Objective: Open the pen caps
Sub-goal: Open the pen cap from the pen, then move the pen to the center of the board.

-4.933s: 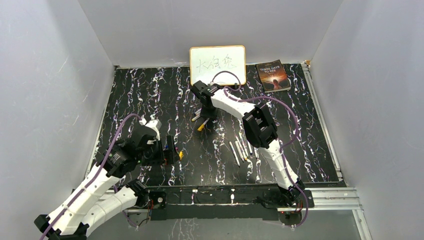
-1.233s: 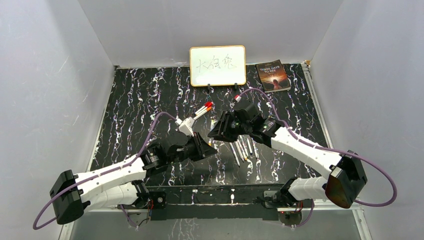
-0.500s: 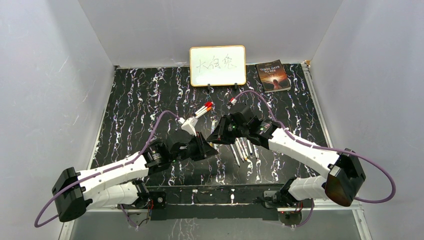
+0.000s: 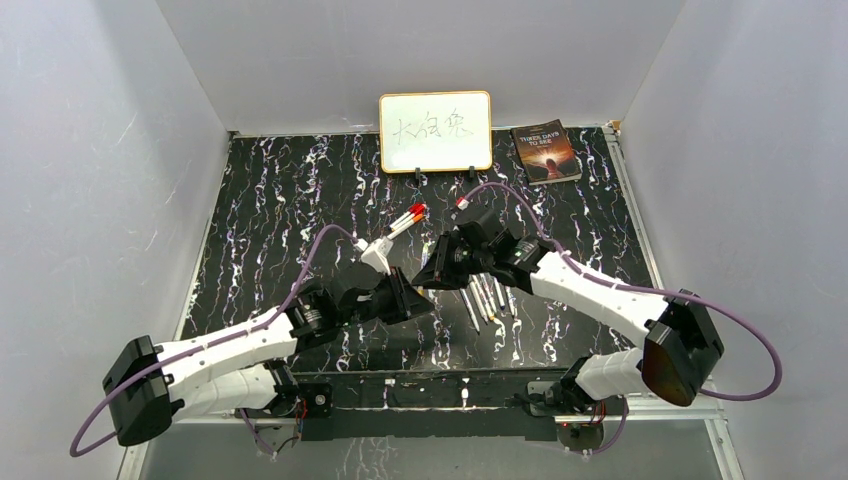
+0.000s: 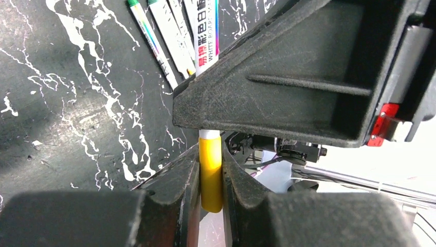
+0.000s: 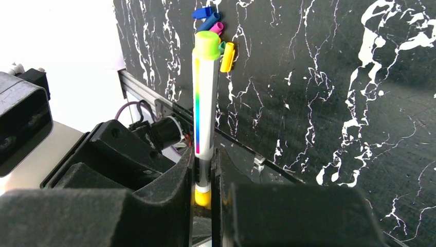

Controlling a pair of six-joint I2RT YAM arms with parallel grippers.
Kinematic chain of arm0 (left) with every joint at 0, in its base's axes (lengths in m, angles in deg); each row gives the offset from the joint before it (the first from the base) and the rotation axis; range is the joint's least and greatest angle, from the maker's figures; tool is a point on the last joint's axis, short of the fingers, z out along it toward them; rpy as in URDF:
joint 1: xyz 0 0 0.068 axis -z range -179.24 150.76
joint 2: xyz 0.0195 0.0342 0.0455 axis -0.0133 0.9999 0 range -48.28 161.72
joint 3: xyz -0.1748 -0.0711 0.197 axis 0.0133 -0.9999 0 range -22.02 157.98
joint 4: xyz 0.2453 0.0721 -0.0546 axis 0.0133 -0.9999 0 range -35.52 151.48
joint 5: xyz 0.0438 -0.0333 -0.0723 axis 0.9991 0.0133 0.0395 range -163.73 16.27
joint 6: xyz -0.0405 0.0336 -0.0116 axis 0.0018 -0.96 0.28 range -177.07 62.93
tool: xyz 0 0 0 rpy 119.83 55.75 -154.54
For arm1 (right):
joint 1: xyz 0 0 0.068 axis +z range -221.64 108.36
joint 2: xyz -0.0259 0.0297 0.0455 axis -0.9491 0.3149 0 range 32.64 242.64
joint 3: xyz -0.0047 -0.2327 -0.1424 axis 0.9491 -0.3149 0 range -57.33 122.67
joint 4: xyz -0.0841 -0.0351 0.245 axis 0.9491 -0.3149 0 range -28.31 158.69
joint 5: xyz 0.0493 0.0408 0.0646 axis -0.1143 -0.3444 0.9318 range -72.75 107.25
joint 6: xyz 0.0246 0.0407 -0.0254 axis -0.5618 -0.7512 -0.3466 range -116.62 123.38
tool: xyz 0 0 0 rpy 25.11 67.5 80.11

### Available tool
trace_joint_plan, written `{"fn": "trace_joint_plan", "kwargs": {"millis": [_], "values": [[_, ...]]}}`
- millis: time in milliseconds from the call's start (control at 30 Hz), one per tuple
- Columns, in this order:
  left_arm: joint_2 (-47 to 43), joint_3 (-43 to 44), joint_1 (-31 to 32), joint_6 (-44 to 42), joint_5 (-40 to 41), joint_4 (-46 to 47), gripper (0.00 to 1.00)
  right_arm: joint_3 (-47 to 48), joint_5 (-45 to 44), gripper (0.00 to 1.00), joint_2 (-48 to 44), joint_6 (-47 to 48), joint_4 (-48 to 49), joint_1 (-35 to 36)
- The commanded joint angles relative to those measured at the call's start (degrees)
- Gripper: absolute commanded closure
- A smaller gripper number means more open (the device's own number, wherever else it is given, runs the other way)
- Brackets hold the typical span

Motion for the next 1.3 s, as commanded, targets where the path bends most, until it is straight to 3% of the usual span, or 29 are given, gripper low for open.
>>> {"fn": "trace_joint_plan", "kwargs": {"millis": [0, 367, 733, 867, 967, 1100, 1267], "values": [[-3.6, -1.2, 1.1, 0.1, -7.9, -0.3, 0.85, 4.1, -3.0, 1.00, 0.6, 2.7, 3.4, -6.9], [-4.9, -3.4, 2.6, 1.2, -10.4, -0.7, 0.85, 11.8, 3.9, 1.00, 4.0, 8.6, 0.7, -23.8], [-10.2, -2.6, 3.1, 2.4, -8.9, -13.7, 0.84, 21.2, 4.3, 1.00, 8.1, 24.8, -13.2, -25.5], [-11.9, -2.0, 3.1, 2.2, -8.0, -17.5, 0.82, 22.1, 2.7, 1.00, 9.4, 30.4, -19.0, -22.2], [-11.9, -1.8, 3.0, 2.0, -7.7, -18.0, 0.81, 21.9, -1.6, 1.00, 10.5, 32.3, -22.0, -15.8], [-11.4, -1.5, 3.1, 2.0, -7.7, -17.8, 0.81, 21.2, -8.6, 1.00, 12.4, 32.6, -25.3, -6.7], [-12.2, -1.5, 3.1, 2.3, -7.1, -18.4, 0.81, 16.5, -12.6, 1.00, 13.7, 31.4, -24.6, -0.2]]}}
